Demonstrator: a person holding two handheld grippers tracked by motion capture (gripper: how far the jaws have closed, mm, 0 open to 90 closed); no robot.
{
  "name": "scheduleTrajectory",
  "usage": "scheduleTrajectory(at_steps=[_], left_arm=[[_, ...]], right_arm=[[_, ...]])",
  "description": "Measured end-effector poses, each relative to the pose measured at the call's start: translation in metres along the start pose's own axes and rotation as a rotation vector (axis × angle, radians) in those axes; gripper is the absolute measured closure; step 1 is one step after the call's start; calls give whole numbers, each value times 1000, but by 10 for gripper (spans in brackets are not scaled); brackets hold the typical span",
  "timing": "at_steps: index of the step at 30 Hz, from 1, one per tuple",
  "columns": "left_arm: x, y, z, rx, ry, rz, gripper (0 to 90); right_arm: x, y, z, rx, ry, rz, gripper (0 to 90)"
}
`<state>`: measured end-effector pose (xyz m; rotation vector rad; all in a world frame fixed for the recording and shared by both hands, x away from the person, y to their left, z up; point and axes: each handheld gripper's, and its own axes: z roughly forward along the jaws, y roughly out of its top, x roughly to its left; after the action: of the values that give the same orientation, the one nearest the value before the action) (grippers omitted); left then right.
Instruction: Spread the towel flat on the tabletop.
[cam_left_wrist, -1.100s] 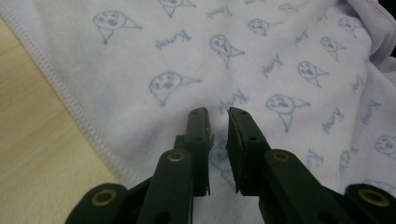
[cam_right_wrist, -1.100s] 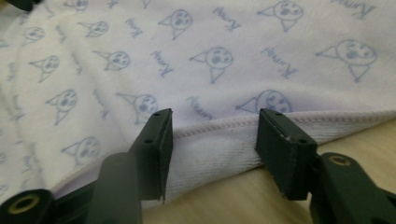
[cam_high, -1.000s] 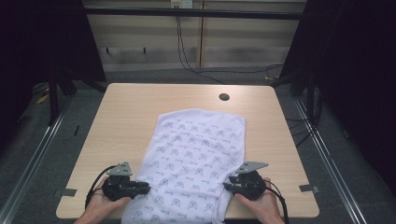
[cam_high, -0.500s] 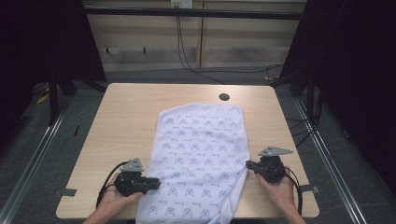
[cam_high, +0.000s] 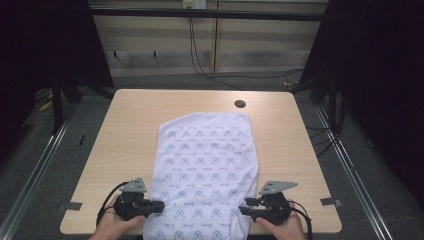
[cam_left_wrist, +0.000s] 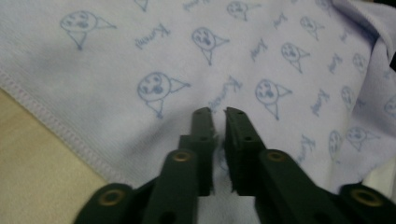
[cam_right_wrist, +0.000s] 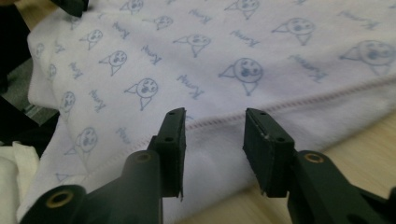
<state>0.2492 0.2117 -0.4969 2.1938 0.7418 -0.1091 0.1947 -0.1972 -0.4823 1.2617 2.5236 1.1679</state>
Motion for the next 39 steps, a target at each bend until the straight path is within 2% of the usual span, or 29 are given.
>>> scheduleTrajectory(at_steps=[2,3,4,5,7,9,11,13,17,20,21,23,25,26,28,29,30,31,32,35,37,39], left_arm=[[5,7,3,-25,17,10,740],[12,15,7,-64,15,-16,740],[12,15,7,-64,15,-16,739],[15,20,10,-61,54,-9,739],[19,23,15,-39,86,-7,727],[21,24,18,-36,100,-7,754],[17,22,16,-27,135,19,780],[14,19,14,-24,153,27,784],[14,14,8,-21,140,-1,799],[16,9,4,-28,127,-16,806],[17,8,3,-37,124,-34,806],[18,9,4,-42,119,-31,805],[22,13,9,-53,116,-42,806],[23,16,11,-51,120,-42,812],[22,27,21,-45,175,2,818],[22,31,24,-44,195,14,818],[23,37,30,-32,228,54,818],[24,42,32,-25,245,73,819],[26,47,36,-17,261,72,820],[33,48,36,-29,253,51,836],[31,45,31,-20,291,74,838],[32,41,26,-21,308,56,838]], right_arm=[[-1,5,8,-1,8,6,524],[-1,9,17,19,-27,0,501],[-1,9,17,19,-27,0,501],[-1,10,21,34,-38,-8,504],[0,11,24,30,-67,-47,569],[2,9,24,31,-126,-88,688],[1,8,21,37,-151,-97,818],[-4,5,15,31,-140,-71,879],[-14,-1,-5,-7,-128,-8,890],[-21,-6,-22,-44,-139,16,893],[-23,-7,-25,-49,-147,18,894],[-29,-11,-36,-59,-164,13,895],[-36,-13,-43,-79,-177,36,896],[-41,-13,-45,-80,-180,42,896],[-48,-13,-44,-68,-206,36,896],[-52,-12,-43,-68,-203,41,896],[-55,-11,-41,-72,-203,43,895],[-59,-10,-39,-65,-199,50,894],[-61,-10,-38,-64,-194,39,893],[-59,-13,-38,-56,-166,50,887],[-53,-19,-42,-49,-120,47,883],[-46,-24,-44,-34,-84,34,879]])
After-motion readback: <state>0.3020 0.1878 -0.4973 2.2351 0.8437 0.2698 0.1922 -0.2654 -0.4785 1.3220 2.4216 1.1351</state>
